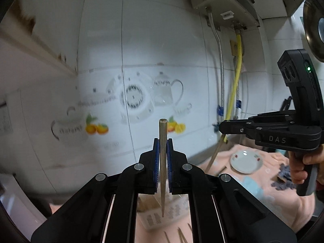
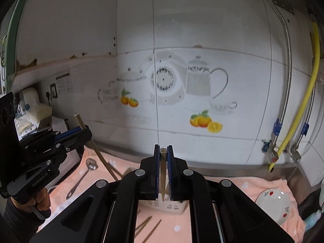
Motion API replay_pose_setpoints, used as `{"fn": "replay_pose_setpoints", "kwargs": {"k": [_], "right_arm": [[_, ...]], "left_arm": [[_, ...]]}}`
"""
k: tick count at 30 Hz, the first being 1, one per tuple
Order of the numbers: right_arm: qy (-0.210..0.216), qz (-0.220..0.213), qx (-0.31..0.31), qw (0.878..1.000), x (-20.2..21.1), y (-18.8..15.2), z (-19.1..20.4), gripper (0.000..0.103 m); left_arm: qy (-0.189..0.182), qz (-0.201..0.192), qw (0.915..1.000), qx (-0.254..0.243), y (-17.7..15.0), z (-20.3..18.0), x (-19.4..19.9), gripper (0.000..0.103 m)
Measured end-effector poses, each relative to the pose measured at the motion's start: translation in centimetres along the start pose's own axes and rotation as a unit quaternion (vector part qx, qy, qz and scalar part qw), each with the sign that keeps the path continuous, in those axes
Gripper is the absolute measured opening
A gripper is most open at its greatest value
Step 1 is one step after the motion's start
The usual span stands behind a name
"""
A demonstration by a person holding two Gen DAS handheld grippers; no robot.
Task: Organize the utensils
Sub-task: 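Lift both held chopsticks upright above the white utensil holder, then lower both chopsticks into the holder and open both tools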
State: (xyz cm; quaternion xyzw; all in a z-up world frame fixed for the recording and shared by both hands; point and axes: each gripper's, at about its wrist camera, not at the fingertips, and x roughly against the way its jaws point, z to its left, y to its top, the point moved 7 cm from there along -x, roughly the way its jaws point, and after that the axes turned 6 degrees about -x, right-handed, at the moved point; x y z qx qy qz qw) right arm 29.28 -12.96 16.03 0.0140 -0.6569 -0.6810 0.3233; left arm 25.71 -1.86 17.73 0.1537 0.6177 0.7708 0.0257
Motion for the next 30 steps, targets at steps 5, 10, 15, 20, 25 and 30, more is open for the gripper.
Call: {"fn": "replay_pose_setpoints", "kwargs": {"k": [5, 10, 15, 20, 25, 30], "right_arm": [[-0.001, -0.011, 0.000, 1.000, -0.5, 1.5, -0.3, 0.007], [-0.008, -0.009, 0.005, 1.000, -1.9, 1.7, -0.6, 0.007], [-0.013, 0.012, 0.003, 1.000, -4.1, 0.3, -1.1, 0.007], [-0.023, 0.035, 0.002, 0.999, -6.3, -1.9, -1.7, 0.007], [-0.027, 0.059, -0.003, 0.998, -8.1, -3.8, -2.3, 0.007], [-0.026, 0.070, -0.007, 0.997, -8.4, -4.8, -2.4, 0.008]], "left_arm": [[0.021, -0.009, 0.9997, -0.010, 1.0, 0.7, -1.4, 0.006], [0.029, -0.002, 0.9996, 0.000, 0.5, 1.8, -3.3, 0.006], [0.030, 0.021, 0.9993, 0.012, -1.5, 2.6, -5.3, 0.006], [0.025, 0.044, 0.9984, 0.024, -3.6, 3.2, -6.5, 0.006], [0.020, 0.057, 0.9977, 0.031, -4.9, 3.3, -6.8, 0.006], [0.022, 0.059, 0.9974, 0.034, -5.4, 3.4, -6.3, 0.009]]}}
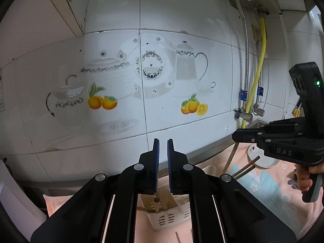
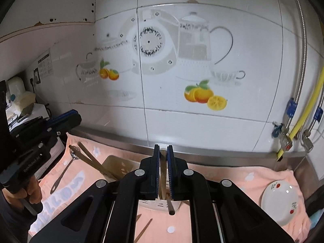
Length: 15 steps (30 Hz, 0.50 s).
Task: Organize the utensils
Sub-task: 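Lower both chopsticks into the holder and open both tools, then move both open tools back to the remaining chopsticks on the towel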
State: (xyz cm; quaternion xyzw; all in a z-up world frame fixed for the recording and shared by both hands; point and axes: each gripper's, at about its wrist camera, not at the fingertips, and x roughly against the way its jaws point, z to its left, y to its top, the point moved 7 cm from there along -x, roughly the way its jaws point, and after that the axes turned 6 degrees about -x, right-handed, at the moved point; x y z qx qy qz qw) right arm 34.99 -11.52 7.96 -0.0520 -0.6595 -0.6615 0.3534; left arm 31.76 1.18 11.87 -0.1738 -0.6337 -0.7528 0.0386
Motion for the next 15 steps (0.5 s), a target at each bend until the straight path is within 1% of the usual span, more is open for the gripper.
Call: {"fn": "replay_pose_setpoints", "kwargs": {"k": [1, 2, 3, 4, 5, 7, 11, 13, 14, 15], "right_arm": [[0.000, 0.000, 0.000, 1.000, 0.1, -0.1, 0.0, 0.009], [0.000, -0.002, 0.001, 1.000, 0.3, -0.1, 0.1, 0.014], [-0.002, -0.005, 0.001, 1.000, 0.6, -0.2, 0.1, 0.022], [-0.003, -0.009, 0.001, 1.000, 0.8, -0.1, 0.1, 0.025], [-0.005, -0.014, 0.004, 1.000, 1.3, -0.2, 0.2, 0.029], [-0.009, -0.022, 0.006, 1.000, 2.1, -0.3, 0.4, 0.032], [-0.008, -0.033, 0.016, 0.999, 3.9, -1.8, 1.2, 0.041], [-0.006, -0.033, 0.021, 0.999, 4.5, -3.0, 1.6, 0.042], [-0.005, -0.030, 0.022, 0.999, 4.8, -4.0, 1.8, 0.046], [-0.005, -0.028, 0.022, 0.999, 4.9, -4.8, 2.0, 0.049]], "left_arm": [[0.002, 0.000, 1.0000, 0.001, -0.1, 0.1, 0.1, 0.014], [0.003, -0.001, 1.0000, 0.002, -0.1, 0.1, 0.4, 0.018], [0.005, -0.003, 1.0000, 0.004, -0.2, 0.2, 0.7, 0.026], [0.008, -0.004, 0.9999, 0.004, -0.2, 0.3, 1.0, 0.032], [0.011, -0.006, 0.9999, 0.004, -0.3, 0.4, 1.3, 0.035], [0.016, -0.012, 0.9998, 0.008, -0.4, 0.6, 2.3, 0.047], [0.023, -0.017, 0.9994, 0.018, -1.0, 1.0, 4.2, 0.056], [0.029, -0.019, 0.9991, 0.024, -1.7, 1.2, 5.4, 0.064], [0.030, -0.019, 0.9990, 0.026, -2.1, 1.3, 5.9, 0.067], [0.033, -0.019, 0.9988, 0.029, -2.6, 1.4, 6.4, 0.071]]}}
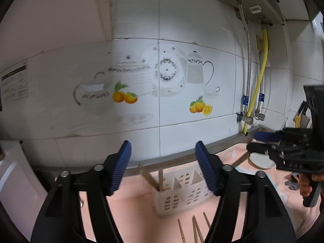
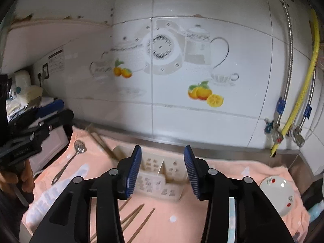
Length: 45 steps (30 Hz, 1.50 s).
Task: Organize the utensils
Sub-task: 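Move both open tools back to the remaining chopsticks on the towel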
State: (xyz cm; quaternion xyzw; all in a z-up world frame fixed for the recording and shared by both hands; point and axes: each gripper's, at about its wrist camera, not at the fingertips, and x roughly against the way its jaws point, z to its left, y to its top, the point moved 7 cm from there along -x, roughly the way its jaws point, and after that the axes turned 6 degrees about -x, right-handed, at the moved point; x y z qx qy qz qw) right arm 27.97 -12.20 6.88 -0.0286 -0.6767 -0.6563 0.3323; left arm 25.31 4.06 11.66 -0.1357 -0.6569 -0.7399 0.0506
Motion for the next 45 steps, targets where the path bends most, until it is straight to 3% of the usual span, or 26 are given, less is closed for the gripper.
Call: {"fn": "replay_pose_setpoints", "kwargs": {"k": [4, 13, 24, 31, 37, 45], "right_arm": [[0.002, 0.016, 0.003, 1.000, 0.4, -3.9, 1.1, 0.051], [0.010, 0.081, -0.009, 0.997, -0.1, -13.6, 3.6, 0.053], [0.004, 0.133, -0.018, 0.991, -0.6, -21.9, 6.2, 0.057], [0.006, 0.159, -0.047, 0.986, -1.4, -24.7, 6.7, 0.057], [0.004, 0.169, -0.058, 0.984, -2.0, -25.5, 7.0, 0.057], [0.003, 0.185, -0.070, 0.980, -2.9, -26.7, 7.2, 0.046]], "left_arm": [[0.009, 0.008, 0.9999, 0.011, -2.3, 0.6, 1.7, 0.082], [0.032, 0.046, 0.9975, 0.043, -8.3, 2.3, 4.4, 0.096], [0.062, 0.084, 0.9933, 0.051, -13.9, 2.5, 6.5, 0.098], [0.067, 0.100, 0.9922, 0.032, -15.9, 1.6, 7.5, 0.098], [0.065, 0.112, 0.9904, 0.049, -17.2, 1.7, 7.6, 0.098], [0.073, 0.128, 0.9867, 0.068, -18.8, 2.6, 7.7, 0.098]]}}
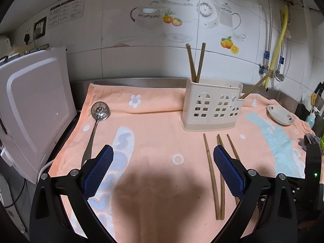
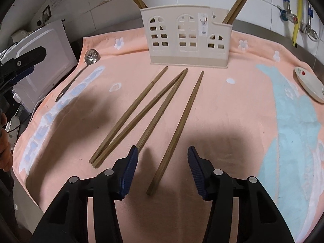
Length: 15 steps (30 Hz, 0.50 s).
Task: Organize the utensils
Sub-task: 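Move both open tools back to the remaining chopsticks on the towel, then close the right tool on one chopstick while the left tool approaches another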
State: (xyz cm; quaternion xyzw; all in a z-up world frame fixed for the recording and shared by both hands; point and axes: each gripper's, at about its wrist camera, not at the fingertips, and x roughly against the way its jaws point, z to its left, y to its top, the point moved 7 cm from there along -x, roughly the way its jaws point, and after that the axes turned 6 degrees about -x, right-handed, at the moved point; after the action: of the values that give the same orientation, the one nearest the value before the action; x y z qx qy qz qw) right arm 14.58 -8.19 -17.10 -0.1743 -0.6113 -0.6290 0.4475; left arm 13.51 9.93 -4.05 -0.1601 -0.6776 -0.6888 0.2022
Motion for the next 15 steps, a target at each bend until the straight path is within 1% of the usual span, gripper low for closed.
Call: {"fn": "replay_pose_setpoints", "kwargs": {"k": [7, 13, 15], "right_arm": [[-0.012, 0.005, -0.002, 1.000, -0.6, -0.3, -0.1, 0.039], [-0.042, -0.002, 0.013, 0.999, -0.7, -0.4, -0.3, 0.026], [-0.043, -0.002, 0.012, 0.999, -0.6, -0.4, -0.5, 0.021]], "left_arm": [[0.000, 0.017, 0.9997, 0.019, -1.1, 0.6, -0.7, 0.098], [-0.004, 0.027, 0.9995, 0.016, -1.9, 0.0, -1.0, 0.098], [-0.004, 0.031, 0.9994, 0.014, -2.2, -0.1, -1.2, 0.098]]}}
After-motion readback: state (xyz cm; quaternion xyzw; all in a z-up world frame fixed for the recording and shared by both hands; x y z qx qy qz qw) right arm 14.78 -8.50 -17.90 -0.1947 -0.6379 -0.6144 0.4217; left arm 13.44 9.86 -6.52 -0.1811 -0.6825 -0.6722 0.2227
